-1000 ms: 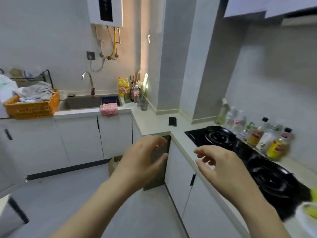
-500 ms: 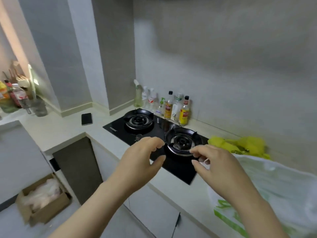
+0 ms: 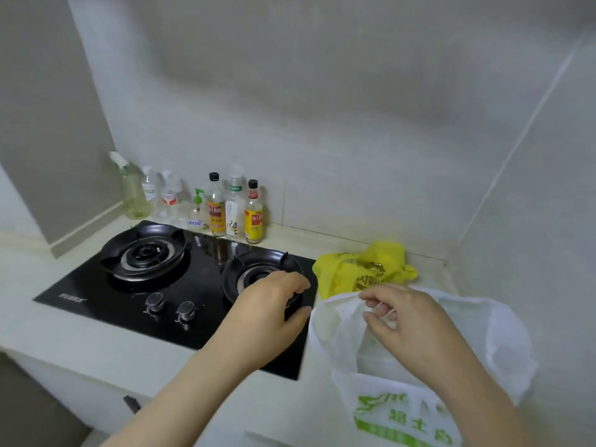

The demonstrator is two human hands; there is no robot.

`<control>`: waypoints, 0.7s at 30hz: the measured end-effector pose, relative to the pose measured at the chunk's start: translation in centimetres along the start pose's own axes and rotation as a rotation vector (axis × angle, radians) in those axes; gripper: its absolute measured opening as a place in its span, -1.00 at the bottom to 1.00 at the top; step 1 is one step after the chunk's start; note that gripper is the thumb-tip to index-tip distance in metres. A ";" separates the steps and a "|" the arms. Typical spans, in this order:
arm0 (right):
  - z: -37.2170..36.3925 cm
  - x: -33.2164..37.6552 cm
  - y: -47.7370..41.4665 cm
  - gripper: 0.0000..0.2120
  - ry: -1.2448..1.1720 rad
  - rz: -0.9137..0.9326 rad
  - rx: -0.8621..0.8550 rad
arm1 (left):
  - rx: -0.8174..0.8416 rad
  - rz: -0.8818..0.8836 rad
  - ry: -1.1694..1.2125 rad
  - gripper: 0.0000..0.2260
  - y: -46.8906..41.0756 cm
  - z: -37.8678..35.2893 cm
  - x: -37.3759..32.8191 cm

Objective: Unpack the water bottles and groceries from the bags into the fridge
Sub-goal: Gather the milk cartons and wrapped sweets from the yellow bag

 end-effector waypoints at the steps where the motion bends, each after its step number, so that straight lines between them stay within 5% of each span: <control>1: -0.2 -0.4 -0.4 -0.78 0.001 -0.018 0.001 | 0.014 -0.007 0.008 -0.73 -0.8 -0.4 0.4; 21: -1.6 -15.1 -11.9 -0.82 -0.064 -0.091 0.014 | 0.104 -0.006 0.018 -0.72 -16.3 -10.7 0.9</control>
Point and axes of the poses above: each hand's wrist, its own y-axis away from the middle knuckle, its own z-axis out of the back of the hand, x = y × z, the point moved 2 cm from there along -y, towards the middle knuckle, and after that the axes turned 13 degrees about y, right-handed, at the moved point
